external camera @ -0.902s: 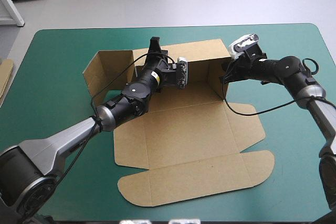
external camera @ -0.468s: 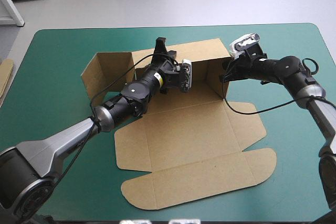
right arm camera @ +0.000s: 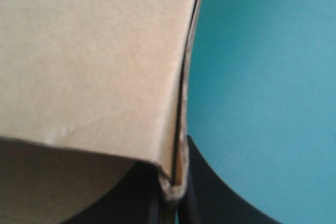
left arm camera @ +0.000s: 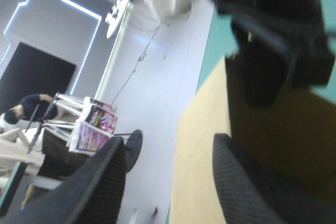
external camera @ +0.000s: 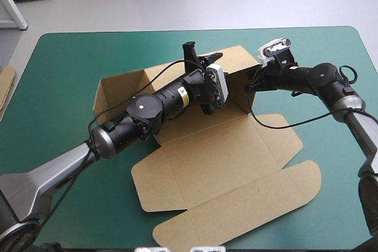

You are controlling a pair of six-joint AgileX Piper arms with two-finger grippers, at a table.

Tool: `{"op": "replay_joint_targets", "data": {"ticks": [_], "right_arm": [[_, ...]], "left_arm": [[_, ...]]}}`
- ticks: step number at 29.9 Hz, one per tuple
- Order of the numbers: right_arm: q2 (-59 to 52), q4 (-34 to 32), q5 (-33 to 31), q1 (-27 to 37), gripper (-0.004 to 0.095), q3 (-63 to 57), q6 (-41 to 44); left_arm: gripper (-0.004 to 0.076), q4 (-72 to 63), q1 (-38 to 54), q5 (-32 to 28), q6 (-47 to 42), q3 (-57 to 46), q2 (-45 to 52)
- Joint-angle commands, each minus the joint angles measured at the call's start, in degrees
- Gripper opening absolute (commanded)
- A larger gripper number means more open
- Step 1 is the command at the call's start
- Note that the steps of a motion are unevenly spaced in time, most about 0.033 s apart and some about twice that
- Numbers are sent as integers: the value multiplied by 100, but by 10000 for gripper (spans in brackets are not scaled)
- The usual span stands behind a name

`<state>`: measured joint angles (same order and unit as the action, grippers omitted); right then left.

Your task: Fold the box

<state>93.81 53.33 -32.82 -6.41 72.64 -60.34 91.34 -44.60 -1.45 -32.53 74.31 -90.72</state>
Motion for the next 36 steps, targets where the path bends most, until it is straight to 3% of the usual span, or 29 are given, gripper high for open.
{"op": "replay_joint_targets", "data": {"ticks": [1, 4, 7, 12, 14, 24, 30, 33, 36], "right_arm": [[-246, 118, 0, -29, -19, 160, -29], [-246, 79, 0, -29, -19, 160, 5], [-246, 54, 0, -29, -19, 160, 61], [-246, -99, 0, -29, -19, 160, 276], [-246, -189, 0, -29, -19, 160, 333], [-246, -231, -35, -17, -19, 160, 586], [-246, -829, -82, -17, -19, 160, 1194], [-246, -964, -82, -17, -18, 169, 1308], [-246, -964, -70, -17, -19, 195, 1392]], "left_arm": [[374, -20, -291, -277, -788, 211, 350], [374, -9, -466, -521, -1043, 211, 339], [370, -21, -564, -341, -1043, 211, 354], [370, -423, -415, 1252, -1043, 211, 515], [370, -730, -139, 1545, -1071, 211, 634], [370, -1023, 2612, 1602, -1889, 211, 963], [370, -2808, 4329, 1706, -1946, 211, 963], [369, -3662, 4998, 1813, -1630, 211, 936], [366, -4505, 5421, 2279, -676, 211, 820]]}}
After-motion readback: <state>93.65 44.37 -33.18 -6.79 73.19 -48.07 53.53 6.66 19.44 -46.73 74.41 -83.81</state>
